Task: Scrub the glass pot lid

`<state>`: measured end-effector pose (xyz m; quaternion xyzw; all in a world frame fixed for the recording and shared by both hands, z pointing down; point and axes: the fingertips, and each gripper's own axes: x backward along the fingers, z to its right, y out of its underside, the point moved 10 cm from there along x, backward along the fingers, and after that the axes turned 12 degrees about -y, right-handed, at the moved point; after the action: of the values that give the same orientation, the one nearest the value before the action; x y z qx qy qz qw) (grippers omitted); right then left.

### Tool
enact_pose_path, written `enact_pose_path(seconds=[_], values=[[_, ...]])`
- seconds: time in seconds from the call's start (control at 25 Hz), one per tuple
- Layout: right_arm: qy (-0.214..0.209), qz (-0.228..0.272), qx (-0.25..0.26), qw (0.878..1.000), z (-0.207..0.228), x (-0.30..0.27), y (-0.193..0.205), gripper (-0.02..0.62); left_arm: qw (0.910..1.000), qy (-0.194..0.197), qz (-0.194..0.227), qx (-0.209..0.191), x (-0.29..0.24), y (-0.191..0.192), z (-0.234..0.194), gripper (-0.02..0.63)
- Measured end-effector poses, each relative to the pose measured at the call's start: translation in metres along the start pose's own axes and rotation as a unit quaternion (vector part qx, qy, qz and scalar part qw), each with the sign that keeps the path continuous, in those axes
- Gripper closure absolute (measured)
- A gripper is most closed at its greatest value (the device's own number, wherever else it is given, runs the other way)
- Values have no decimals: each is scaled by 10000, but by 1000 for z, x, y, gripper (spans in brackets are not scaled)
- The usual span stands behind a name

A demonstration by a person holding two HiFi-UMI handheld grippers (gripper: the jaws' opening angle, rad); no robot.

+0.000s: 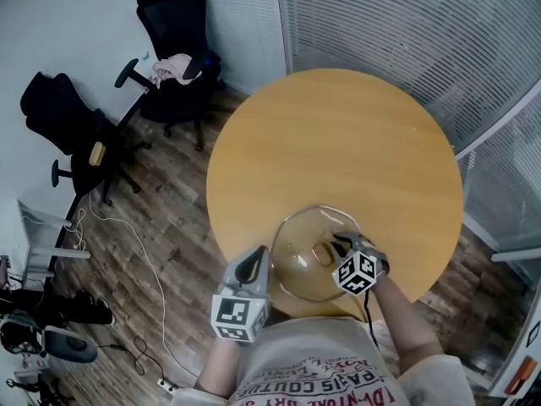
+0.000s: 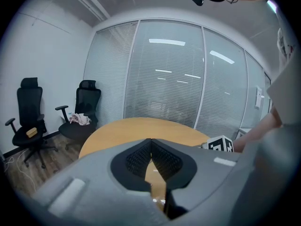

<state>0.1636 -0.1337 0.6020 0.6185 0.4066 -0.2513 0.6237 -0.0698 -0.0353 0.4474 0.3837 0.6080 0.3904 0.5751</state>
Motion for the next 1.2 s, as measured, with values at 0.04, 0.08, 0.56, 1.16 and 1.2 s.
enact_pose_path(seconds=[0.04, 0.08, 0.56, 1.16, 1.2], values=[[-30, -93, 78, 9999, -1, -2, -2, 534, 10000, -10, -24, 0, 1, 1, -1, 598], [-53, -178, 168, 9997, -2, -4, -3, 534, 10000, -8, -43, 4, 2, 1, -2, 598], [-69, -576, 666, 9961, -26, 2, 5, 533, 9999, 60, 34, -139, 11, 7, -7, 598], [273, -861, 30, 9959, -72, 15, 19, 532, 9984, 543, -28, -171, 15, 9, -13, 598], [300, -893, -25, 9955, -75, 15, 20, 533, 9980, 603, -41, -185, 15, 9, -13, 598]])
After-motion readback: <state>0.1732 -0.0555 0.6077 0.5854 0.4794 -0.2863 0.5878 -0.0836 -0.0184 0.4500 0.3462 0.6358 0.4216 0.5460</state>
